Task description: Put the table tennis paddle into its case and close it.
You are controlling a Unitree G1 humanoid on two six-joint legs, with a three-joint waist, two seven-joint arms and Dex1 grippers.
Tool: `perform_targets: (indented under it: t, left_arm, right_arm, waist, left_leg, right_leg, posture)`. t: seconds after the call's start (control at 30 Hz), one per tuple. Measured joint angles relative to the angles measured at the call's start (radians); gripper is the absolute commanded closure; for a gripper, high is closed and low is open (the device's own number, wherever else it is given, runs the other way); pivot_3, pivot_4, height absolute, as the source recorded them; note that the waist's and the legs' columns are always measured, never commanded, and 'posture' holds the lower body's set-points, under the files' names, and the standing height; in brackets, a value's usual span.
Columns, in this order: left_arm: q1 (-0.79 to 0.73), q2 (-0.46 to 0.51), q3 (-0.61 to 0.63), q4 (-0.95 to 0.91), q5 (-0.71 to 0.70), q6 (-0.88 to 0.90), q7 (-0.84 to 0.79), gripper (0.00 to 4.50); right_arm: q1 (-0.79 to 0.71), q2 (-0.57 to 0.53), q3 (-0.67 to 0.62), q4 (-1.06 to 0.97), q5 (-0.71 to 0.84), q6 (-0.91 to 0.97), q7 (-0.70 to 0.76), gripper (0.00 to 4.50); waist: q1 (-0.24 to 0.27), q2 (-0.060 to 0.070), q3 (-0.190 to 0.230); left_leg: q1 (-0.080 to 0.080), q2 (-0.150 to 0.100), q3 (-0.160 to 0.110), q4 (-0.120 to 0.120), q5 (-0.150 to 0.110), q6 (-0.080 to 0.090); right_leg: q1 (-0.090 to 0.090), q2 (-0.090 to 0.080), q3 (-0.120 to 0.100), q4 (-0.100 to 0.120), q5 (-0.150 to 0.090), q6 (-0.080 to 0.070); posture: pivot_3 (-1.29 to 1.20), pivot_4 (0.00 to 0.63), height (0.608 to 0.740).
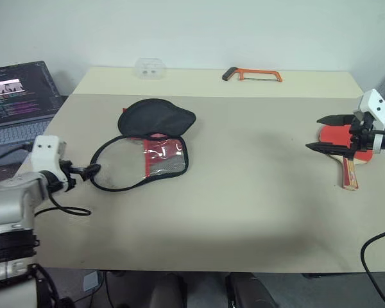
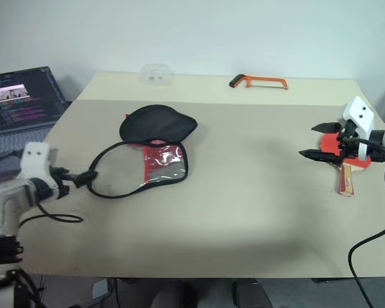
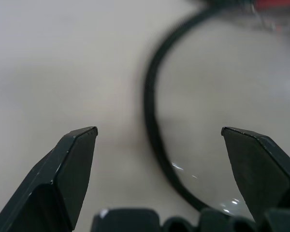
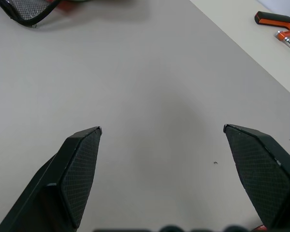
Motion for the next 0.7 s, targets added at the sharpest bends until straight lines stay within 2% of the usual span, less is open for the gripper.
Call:
perform_targets:
  t: [0.07, 0.33, 0.43, 0.5, 0.7]
  left_arm:
    - [0.005, -0.041, -0.019, -0.003, 0.008, 0.010, 0.041, 0.00]
    - [-0.010, -0.092, -0.012, -0.057, 0.051, 0.045, 0.203, 0.00]
    - [-0.011, -0.102, -0.012, -0.063, 0.049, 0.049, 0.216, 0.64]
    - [-0.013, -0.104, -0.012, -0.064, 0.044, 0.056, 0.215, 1.26]
    - [-0.014, -0.104, -0.014, -0.064, 0.044, 0.059, 0.211, 3.50]
  right_arm:
    - [-0.002, 0.000, 0.001, 0.001, -0.007, 0.000, 0.000, 0.05]
    - [-0.008, 0.000, 0.003, 0.001, -0.012, 0.000, 0.001, 0.05]
    - [-0.009, 0.000, 0.003, 0.001, -0.013, 0.000, 0.000, 0.00]
    - [-0.017, 0.000, 0.004, 0.001, -0.014, 0.000, -0.001, 0.00]
    - [-0.027, 0.003, 0.014, 0.005, -0.015, 0.000, -0.001, 0.00]
  waist:
    - [0.000, 0.000, 0.000]
    - [0.007, 0.000, 0.000]
    - [0.009, 0.000, 0.000]
    - [0.009, 0.000, 0.000]
    - [0.010, 0.000, 0.000]
  left_leg:
    - [0.000, 0.000, 0.000, 0.000, 0.000, 0.000]
    - [0.000, 0.000, 0.000, 0.000, 0.000, 0.000]
    - [0.001, 0.000, 0.000, 0.000, 0.000, 0.000]
    - [0.001, 0.000, 0.000, 0.000, 0.000, 0.000]
    - [0.001, 0.000, 0.000, 0.000, 0.000, 0.000]
  right_leg:
    - [0.000, 0.000, 0.000, 0.000, 0.000, 0.000]
    - [0.001, 0.000, 0.001, 0.000, 0.000, 0.000]
    - [0.001, 0.000, 0.001, 0.000, 0.000, 0.000]
    - [0.001, 0.000, 0.001, 0.000, 0.000, 0.000]
    - [0.001, 0.000, 0.001, 0.000, 0.000, 0.000]
  posture:
    - [0.00, 0.150, 0.740]
    - [0.00, 0.150, 0.740]
    - [0.00, 0.150, 0.740]
    - [0.00, 0.150, 0.740]
    - [0.00, 0.150, 0.740]
